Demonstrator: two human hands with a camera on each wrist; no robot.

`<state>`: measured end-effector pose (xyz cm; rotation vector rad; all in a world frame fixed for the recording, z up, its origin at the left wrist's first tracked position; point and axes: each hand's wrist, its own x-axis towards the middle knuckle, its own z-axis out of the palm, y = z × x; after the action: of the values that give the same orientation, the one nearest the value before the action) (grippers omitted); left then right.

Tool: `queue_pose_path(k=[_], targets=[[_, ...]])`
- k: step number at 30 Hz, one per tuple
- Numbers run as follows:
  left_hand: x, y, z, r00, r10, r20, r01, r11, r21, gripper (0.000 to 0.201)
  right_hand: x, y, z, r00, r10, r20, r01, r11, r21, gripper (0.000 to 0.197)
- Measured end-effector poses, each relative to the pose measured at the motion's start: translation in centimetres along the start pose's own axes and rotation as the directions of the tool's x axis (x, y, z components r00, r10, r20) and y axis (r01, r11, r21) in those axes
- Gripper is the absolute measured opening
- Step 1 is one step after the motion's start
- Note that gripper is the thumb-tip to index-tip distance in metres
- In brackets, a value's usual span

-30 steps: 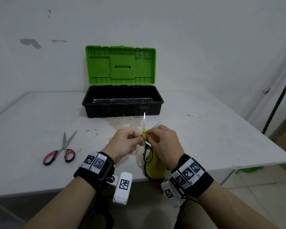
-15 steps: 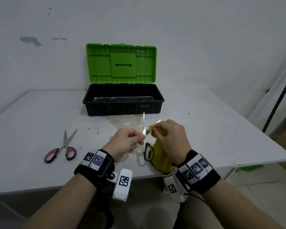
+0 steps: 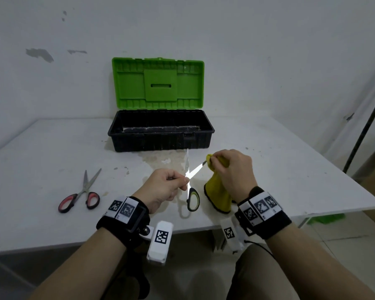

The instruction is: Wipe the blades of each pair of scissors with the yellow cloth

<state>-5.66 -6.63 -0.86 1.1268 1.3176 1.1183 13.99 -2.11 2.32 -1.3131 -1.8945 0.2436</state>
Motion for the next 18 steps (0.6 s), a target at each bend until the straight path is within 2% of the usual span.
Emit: queue_pose_path(k=[4, 8, 11, 15, 18], targets=[[0.2, 0.4, 0.5, 0.999, 0.025, 0.020, -0.025, 1.000, 0.003, 0.007, -2.5, -1.9, 1.2, 0.986, -0.153, 0.066, 0.152, 0.988, 0.019, 0.011], [0.0, 0.3, 0.8, 0.997, 0.057, 0.056, -0.058, 0.998, 0.012, 0.007, -2.8, -1.5, 2.1, 0.984, -0.166, 0.067, 0.167, 0.986, 0.004, 0.013], [-0.3, 0.1, 0.4, 0.995, 0.074, 0.065, -0.076, 0.996, 0.035, 0.010, -1.6, -0.7, 1.6, 0.995, -0.091, 0.048, 0.091, 0.996, 0.003, 0.016], [-0.5, -0.4, -0.1, 0.997, 0.050, 0.052, -0.053, 0.997, 0.052, 0.008, 0.6, 1.5, 0.4, 0.995, 0.100, 0.012, -0.100, 0.995, -0.021, 0.016], [-0.3, -0.4, -0.6, 0.999, 0.027, 0.025, -0.028, 0.999, 0.022, 0.009, 1.0, 2.0, -0.7, 0.987, 0.146, -0.059, -0.141, 0.987, 0.081, 0.011]])
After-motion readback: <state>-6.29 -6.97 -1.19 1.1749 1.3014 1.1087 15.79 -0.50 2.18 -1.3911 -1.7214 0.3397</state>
